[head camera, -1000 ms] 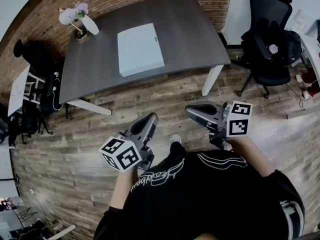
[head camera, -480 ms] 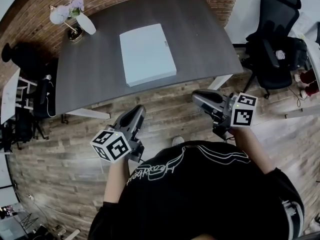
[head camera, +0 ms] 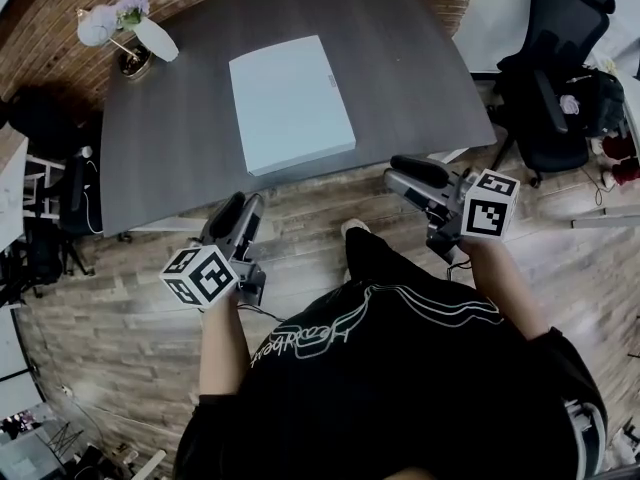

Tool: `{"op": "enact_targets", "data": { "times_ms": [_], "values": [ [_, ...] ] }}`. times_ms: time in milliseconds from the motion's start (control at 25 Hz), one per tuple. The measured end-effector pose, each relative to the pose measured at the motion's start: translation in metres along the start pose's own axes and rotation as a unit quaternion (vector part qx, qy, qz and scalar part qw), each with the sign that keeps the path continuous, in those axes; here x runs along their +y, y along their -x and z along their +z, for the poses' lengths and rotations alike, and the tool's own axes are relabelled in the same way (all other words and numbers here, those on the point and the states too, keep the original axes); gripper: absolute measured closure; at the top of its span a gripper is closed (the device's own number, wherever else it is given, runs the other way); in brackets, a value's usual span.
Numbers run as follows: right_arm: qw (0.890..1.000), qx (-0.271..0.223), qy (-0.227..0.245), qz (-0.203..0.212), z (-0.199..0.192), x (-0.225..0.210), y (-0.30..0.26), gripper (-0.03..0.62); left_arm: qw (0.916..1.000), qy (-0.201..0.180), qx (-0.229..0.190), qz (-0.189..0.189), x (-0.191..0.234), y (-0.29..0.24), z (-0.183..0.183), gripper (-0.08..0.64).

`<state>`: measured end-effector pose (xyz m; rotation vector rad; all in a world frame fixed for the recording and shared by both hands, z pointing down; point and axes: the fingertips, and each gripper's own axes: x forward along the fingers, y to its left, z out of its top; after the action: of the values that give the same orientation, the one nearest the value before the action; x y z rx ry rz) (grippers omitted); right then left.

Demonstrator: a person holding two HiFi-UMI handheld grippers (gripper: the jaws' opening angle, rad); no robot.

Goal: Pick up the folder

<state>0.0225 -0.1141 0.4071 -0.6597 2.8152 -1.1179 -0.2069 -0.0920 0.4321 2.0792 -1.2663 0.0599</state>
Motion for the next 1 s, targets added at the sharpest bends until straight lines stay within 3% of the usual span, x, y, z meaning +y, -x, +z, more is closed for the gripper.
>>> {"op": "enact_targets", "data": {
  "times_ms": [480, 720, 1000],
  "values": [
    [0.997, 0.067, -0.008, -0.037, 0.014, -0.097, -0.066, 0.440, 0.9968, 0.047, 0.045, 0.045, 0.081, -0.063, 0.015, 0.337],
    [0.991, 0.126, -0.003, -0.046, 0.004, -0.133, -0.095, 0.414, 0.9934, 0.069, 0.075, 0.053, 0.113, -0.092, 0.011, 0.319],
    [0.986, 0.150, -0.028, -0.069, -0.005, -0.172, -0.120, 0.414, 0.9889, 0.104, 0.092, 0.052, 0.141, -0.112, 0.009, 0.310]
  ]
}}
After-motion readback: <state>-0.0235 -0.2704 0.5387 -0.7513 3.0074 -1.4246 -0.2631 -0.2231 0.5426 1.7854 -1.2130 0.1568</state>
